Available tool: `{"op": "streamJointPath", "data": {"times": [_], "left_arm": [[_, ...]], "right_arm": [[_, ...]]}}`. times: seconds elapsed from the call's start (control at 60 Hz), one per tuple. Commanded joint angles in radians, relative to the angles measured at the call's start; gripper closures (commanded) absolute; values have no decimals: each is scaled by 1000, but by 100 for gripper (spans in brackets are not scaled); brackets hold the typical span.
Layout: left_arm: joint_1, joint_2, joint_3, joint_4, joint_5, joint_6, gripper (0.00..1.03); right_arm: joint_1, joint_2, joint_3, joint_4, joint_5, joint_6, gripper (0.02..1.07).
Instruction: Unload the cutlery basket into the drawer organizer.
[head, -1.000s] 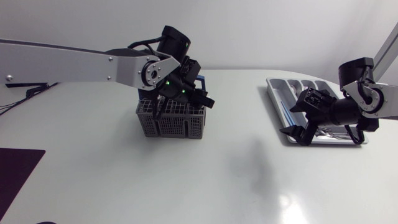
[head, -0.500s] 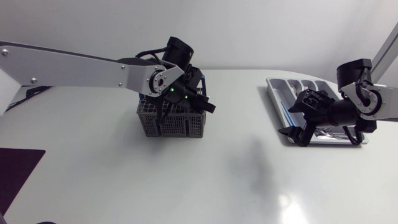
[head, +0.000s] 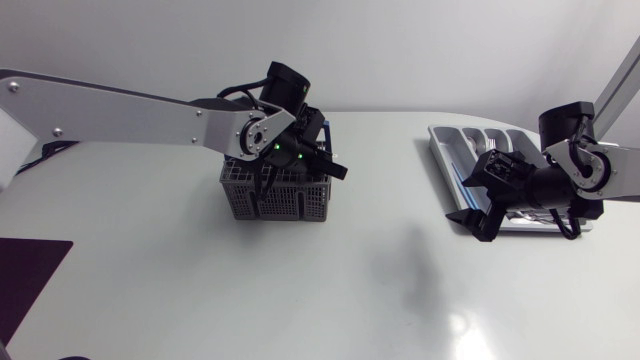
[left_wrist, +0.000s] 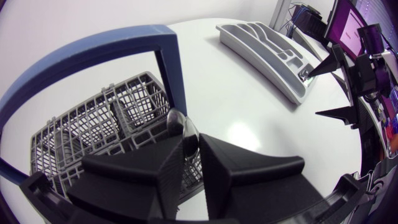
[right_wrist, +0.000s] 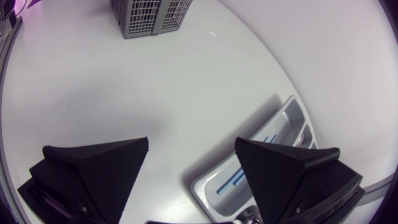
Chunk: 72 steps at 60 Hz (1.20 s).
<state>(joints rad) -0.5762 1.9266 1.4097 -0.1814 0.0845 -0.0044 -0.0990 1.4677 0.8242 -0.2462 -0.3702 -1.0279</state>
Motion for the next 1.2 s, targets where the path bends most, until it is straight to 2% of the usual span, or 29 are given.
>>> {"op": "streamJointPath", "data": {"times": [0.0, 0.3, 0.95, 1.183], "left_arm": [[4, 18, -29, 10, 0, -31, 97], [9, -5, -51, 14, 34, -42, 98], [26, -133, -152, 149, 150, -72, 99], [50, -173, -158, 165, 189, -89, 99]], "right_arm": [[7, -3, -23, 10, -4, 15, 7], [7, -3, -31, 12, -1, 11, 7], [16, -7, -37, 12, 1, 12, 7], [18, -10, -42, 12, 1, 9, 7]]}}
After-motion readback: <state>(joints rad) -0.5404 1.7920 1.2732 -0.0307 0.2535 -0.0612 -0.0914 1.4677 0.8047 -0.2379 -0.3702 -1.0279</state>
